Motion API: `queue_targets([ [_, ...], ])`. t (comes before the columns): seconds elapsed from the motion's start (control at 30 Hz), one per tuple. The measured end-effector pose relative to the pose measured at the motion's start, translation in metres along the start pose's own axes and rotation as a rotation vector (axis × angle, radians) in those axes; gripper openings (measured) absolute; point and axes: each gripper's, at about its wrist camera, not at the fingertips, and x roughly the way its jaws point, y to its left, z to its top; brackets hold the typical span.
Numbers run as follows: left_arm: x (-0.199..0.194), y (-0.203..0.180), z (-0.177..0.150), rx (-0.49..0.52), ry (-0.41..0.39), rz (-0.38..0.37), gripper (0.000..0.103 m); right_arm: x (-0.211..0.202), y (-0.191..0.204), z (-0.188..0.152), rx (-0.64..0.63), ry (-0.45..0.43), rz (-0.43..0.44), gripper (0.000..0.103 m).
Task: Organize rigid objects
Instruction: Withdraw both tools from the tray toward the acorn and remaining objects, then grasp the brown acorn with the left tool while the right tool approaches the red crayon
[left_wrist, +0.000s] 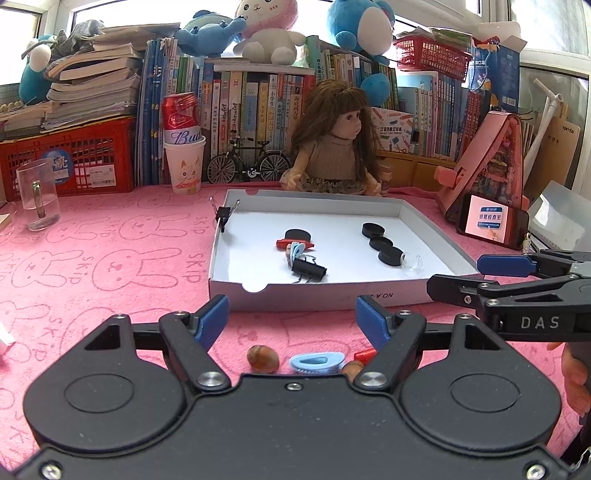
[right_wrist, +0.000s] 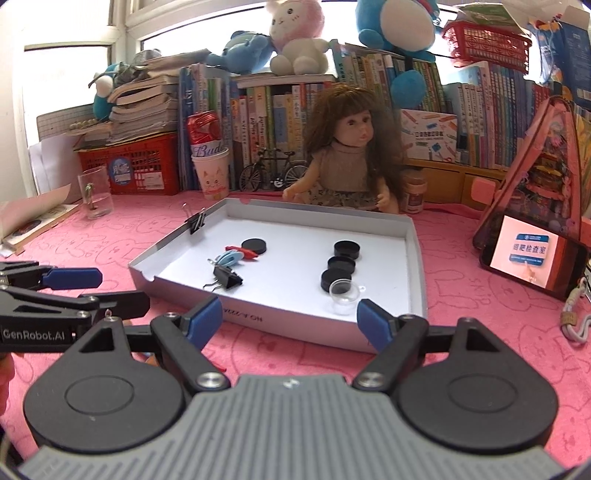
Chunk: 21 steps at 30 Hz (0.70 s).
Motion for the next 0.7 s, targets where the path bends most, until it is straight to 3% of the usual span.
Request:
queue_targets([
  [0.37,-0.001,0.009,-0.007,-0.006,0.022,0.008,0.073,-0.001,0.013,-0.011,-0.06,-0.002,0.045,0.088],
  [0.6,0.002,0.011,-0.011,-0.014,0.047,0.004,0.068,0.0,0.017,-0.013,-0.073,0.012,0.047,0.088],
  [0.7,0.002,0.013,-0.013,-0.025,0.056,-0.002,0.058,0.002,0.019,-0.016,-0.085,0.023,0.048,0.088],
])
